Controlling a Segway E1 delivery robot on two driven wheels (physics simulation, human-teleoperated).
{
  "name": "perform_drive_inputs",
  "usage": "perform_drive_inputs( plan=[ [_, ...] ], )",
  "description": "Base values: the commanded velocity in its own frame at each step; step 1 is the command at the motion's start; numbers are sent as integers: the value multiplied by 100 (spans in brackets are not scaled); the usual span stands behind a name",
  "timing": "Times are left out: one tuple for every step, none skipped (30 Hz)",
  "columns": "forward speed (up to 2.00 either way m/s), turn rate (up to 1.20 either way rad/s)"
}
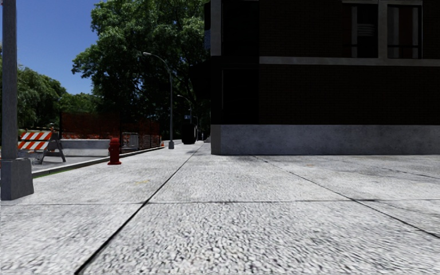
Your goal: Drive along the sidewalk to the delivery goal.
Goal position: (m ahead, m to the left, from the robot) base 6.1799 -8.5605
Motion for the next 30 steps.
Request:
perform_drive_inputs(
  plan=[
    [200, 0],
    [200, 0],
    [200, 0],
    [200, 0],
    [200, 0],
    [200, 0],
    [200, 0],
    [200, 0],
    [200, 0],
    [200, 0],
    [200, 0],
    [200, 0],
    [200, 0],
    [200, 0],
    [200, 0],
    [200, 0],
    [200, 0],
    [200, 0],
    [200, 0],
    [200, 0],
    [200, 0],
    [200, -1],
    [198, -9],
    [196, -23],
    [194, -34],
    [194, -34],
    [192, -49],
    [190, -64],
    [189, -77],
    [189, -82]
  ],
)
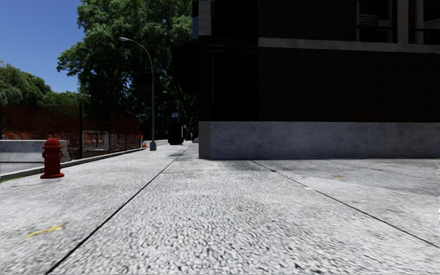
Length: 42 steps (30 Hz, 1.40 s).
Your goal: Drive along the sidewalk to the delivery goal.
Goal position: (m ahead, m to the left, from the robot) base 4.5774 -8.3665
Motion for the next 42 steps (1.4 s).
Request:
perform_drive_inputs(
  plan=[
    [188, -84],
    [188, -84],
    [187, -84],
    [187, -84],
    [187, -84],
    [187, -84],
    [187, -84],
    [187, -84],
    [187, -84],
    [187, -84],
    [187, -84],
    [187, -84],
    [187, -84],
    [187, -84],
    [186, -84],
    [186, -84],
    [186, -84],
    [186, -84],
    [186, -84],
    [186, -84],
    [186, -84],
    [186, -84],
    [186, -84],
    [186, -84],
    [186, -84],
    [186, -84],
    [186, -84],
    [186, -84],
    [186, -84],
    [186, -84],
    [186, -84],
    [186, -84],
    [186, -84],
    [186, -84],
    [186, -84],
    [186, -84],
    [186, -84],
    [186, -84],
    [186, -84],
    [186, -84],
    [186, -84],
    [186, -84]
  ],
)
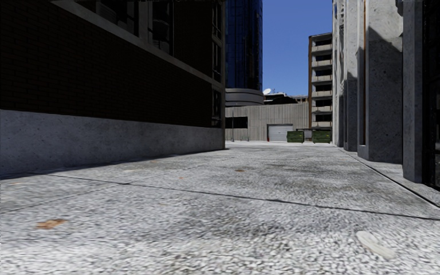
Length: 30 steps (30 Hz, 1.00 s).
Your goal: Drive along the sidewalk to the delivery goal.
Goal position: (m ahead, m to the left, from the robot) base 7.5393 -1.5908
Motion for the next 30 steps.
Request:
perform_drive_inputs(
  plan=[
    [186, -84],
    [186, -84],
    [186, -83],
    [186, -72],
    [186, -72],
    [186, -58],
    [186, -14],
    [186, -6],
    [186, -4],
    [186, 0],
    [186, 0],
    [186, 0],
    [186, 0],
    [186, 0],
    [186, 0],
    [186, 0],
    [186, 0],
    [186, 0],
    [186, 0],
    [186, 0],
    [186, -1],
    [186, -1],
    [186, -19],
    [186, -43],
    [186, -67],
    [186, -75],
    [186, -77],
    [186, -78],
    [186, -2],
    [186, 0]
  ],
)
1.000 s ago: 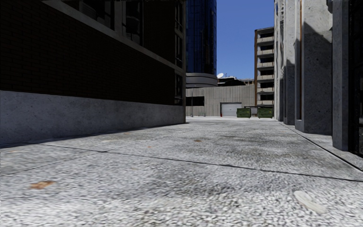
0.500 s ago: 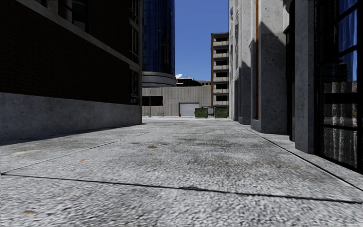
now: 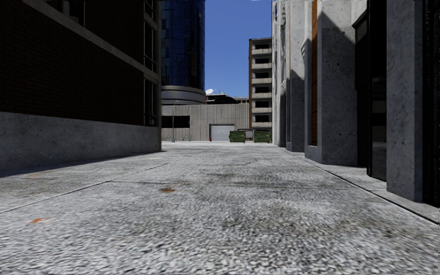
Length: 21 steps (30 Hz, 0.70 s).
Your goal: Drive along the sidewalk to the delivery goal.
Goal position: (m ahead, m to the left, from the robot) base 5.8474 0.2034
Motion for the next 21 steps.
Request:
perform_drive_inputs(
  plan=[
    [186, 0],
    [186, 0],
    [186, 0],
    [186, 0],
    [186, 0],
    [186, 0],
    [186, 0],
    [186, 0],
    [186, 0],
    [186, 0],
    [186, 0],
    [186, 0],
    [186, 0],
    [186, 0],
    [186, 0],
    [186, 0],
    [186, 0],
    [186, 0],
    [186, 0],
    [186, 0],
    [186, 0]
  ],
)
